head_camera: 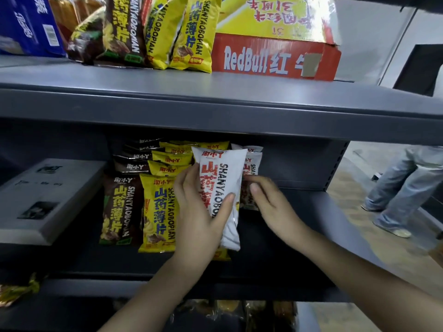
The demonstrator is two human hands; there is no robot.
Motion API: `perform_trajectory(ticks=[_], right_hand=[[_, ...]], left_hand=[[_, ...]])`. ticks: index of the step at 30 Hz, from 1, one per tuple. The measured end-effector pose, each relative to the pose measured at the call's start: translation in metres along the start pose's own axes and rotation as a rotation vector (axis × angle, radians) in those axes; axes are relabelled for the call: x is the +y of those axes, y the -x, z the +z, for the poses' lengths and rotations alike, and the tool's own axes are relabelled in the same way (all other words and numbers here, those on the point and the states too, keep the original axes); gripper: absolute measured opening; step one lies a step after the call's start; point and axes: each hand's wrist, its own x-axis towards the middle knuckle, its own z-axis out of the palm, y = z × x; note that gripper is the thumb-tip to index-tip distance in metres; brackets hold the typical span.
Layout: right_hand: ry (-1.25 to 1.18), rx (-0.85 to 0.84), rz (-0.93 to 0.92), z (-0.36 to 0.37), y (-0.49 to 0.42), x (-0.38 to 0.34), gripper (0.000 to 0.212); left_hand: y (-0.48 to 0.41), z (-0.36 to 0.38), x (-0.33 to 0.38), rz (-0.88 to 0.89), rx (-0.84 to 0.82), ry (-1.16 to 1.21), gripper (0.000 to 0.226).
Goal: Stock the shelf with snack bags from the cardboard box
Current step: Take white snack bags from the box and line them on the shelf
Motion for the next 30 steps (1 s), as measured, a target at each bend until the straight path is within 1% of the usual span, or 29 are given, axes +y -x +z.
perform_trajectory(ticks=[1, 2, 4, 6, 8, 11, 15, 18, 21, 23, 26, 30], right_hand=[[-0.199, -0.048, 0.068, -0.003, 0.009, -0.013, 0.033], [-0.348, -0.079, 0.117, -0.007, 0.015, -0.024, 0.037], [-0.544, -0.126, 0.182, -0.014, 0.023, -0.039, 0.044], [-0.674, -0.134, 0.224, -0.019, 0.026, -0.049, 0.040], [-0.695, -0.087, 0.245, -0.021, 0.027, -0.052, 0.033], [-0.638, 0.029, 0.299, -0.021, 0.026, -0.046, 0.024], [-0.692, 0.125, 0.378, -0.023, 0.014, -0.029, 0.026], [-0.654, 0.132, 0.447, -0.025, -0.006, -0.013, 0.026], [-0.683, 0.086, 0.548, -0.023, -0.024, 0.005, 0.028], [-0.709, 0.057, 0.589, -0.017, -0.034, 0.014, 0.027], [-0.747, 0.054, 0.624, -0.005, -0.048, 0.024, 0.024], [-0.810, 0.132, 0.636, 0.011, -0.062, 0.035, 0.019]], left_hand=[[0.001, 0.007, 0.004, -0.039, 0.005, -0.007, 0.081], [0.003, 0.013, 0.008, -0.060, 0.003, -0.031, 0.083], [0.007, 0.024, 0.016, -0.046, -0.024, -0.075, 0.084], [0.014, 0.034, 0.021, 0.002, -0.068, -0.109, 0.085], [0.023, 0.044, 0.024, 0.016, -0.146, -0.131, 0.089], [0.033, 0.053, 0.025, 0.039, -0.272, -0.171, 0.098], [0.036, 0.043, 0.009, 0.245, -0.269, -0.492, 0.088], [0.036, 0.028, -0.016, 0.255, -0.277, -0.670, 0.086], [0.035, 0.017, -0.042, 0.208, -0.336, -0.790, 0.098], [0.035, 0.014, -0.054, 0.185, -0.370, -0.818, 0.100], [0.035, 0.016, -0.065, 0.169, -0.367, -0.799, 0.096], [0.038, 0.024, -0.071, 0.107, -0.351, -0.691, 0.096]])
